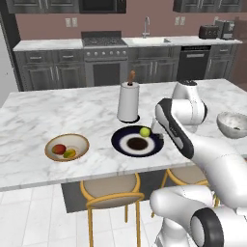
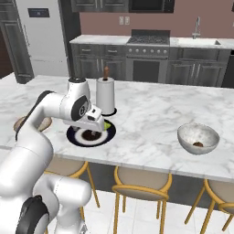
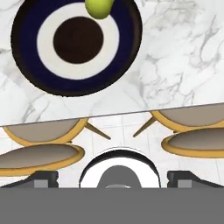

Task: Take the fruits from the plate on the dining counter and place two fruits in each bowl.

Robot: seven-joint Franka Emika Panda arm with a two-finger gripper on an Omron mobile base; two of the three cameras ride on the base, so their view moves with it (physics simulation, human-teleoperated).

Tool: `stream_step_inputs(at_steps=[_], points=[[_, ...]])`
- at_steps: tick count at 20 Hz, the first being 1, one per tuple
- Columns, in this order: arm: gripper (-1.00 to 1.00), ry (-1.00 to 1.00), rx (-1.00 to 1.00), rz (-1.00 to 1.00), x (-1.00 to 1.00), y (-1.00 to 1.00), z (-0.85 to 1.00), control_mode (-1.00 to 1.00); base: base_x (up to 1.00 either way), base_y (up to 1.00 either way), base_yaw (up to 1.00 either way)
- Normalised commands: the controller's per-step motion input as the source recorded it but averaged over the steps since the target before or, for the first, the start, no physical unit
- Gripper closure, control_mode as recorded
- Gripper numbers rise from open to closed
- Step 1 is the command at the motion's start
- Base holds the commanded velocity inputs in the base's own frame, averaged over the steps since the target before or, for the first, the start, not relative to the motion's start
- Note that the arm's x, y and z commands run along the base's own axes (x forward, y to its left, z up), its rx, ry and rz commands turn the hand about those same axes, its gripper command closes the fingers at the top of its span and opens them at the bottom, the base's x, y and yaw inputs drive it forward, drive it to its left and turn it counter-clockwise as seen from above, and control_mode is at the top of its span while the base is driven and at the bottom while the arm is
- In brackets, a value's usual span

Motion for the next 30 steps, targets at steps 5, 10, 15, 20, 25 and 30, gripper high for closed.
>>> stream_step_inputs(at_steps=[5, 10, 15, 20, 25, 30], points=[[-1.00, 0.04, 0.00, -0.11, 0.90, 0.12, 0.00, -1.00, 0.00, 0.00, 0.00], [-1.00, 0.06, 0.01, -0.17, 1.00, 0.00, -0.01, -1.00, 0.00, 0.00, 0.00], [-1.00, 0.20, 0.07, -0.13, 0.74, 0.00, -0.19, -1.00, 0.00, 0.00, 0.00], [-1.00, 0.22, 0.06, -0.02, 0.75, 0.00, -0.44, -1.00, 0.00, 0.00, 0.00], [-1.00, 0.07, 0.00, 0.00, 0.54, 0.00, -0.70, -1.00, 0.00, 0.00, 0.00], [-1.00, 0.00, 0.00, 0.00, 0.45, 0.00, -0.53, -1.00, 0.00, 0.00, 0.00]])
